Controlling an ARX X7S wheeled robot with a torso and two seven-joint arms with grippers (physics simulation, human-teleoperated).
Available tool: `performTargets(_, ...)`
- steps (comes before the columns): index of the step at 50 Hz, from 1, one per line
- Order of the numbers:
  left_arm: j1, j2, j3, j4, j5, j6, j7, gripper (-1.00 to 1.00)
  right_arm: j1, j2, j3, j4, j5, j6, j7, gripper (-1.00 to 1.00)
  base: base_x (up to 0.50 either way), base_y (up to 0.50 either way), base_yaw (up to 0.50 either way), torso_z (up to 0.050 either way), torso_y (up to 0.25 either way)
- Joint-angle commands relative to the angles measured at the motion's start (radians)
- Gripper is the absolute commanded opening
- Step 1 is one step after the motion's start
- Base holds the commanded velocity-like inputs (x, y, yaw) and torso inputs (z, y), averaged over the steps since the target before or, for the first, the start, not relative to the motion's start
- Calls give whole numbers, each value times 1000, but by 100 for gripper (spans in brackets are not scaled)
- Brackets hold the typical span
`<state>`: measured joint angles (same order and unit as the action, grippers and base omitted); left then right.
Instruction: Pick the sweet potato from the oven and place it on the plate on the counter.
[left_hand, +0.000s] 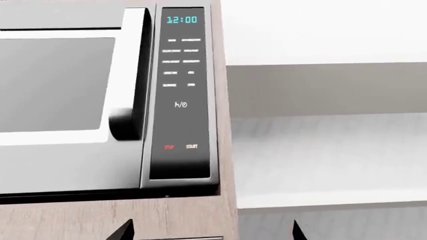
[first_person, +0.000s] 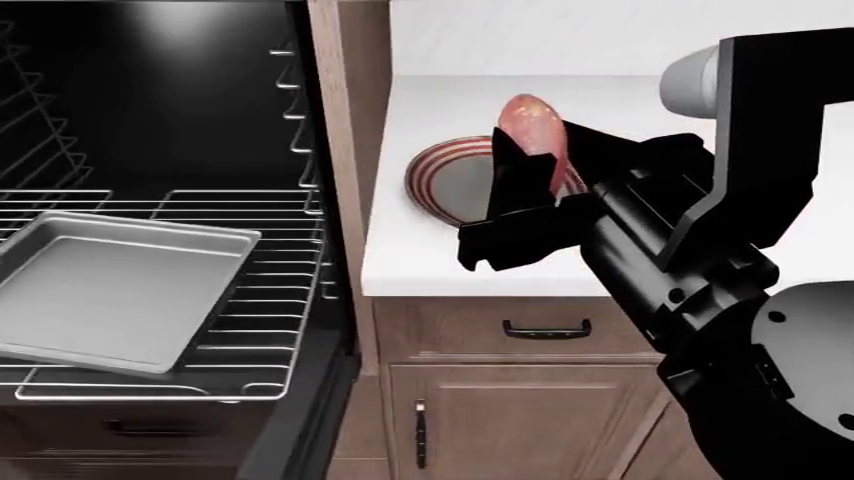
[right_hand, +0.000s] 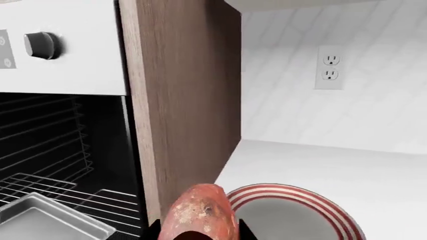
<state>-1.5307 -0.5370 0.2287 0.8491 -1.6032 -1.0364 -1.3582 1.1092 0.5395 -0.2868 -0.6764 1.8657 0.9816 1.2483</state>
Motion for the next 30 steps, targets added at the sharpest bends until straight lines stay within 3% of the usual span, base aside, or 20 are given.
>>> performTargets(1, -9, -3, 5, -3, -4, 3, -2, 100, 5, -1, -6, 1, -4, 2, -5, -100, 0, -500, 0, 0, 0)
performTargets(30, -17, -9, 17, -1, -5, 13, -6, 100, 1, 6, -13, -4, 1, -16, -12, -100, 0, -500, 0, 0, 0)
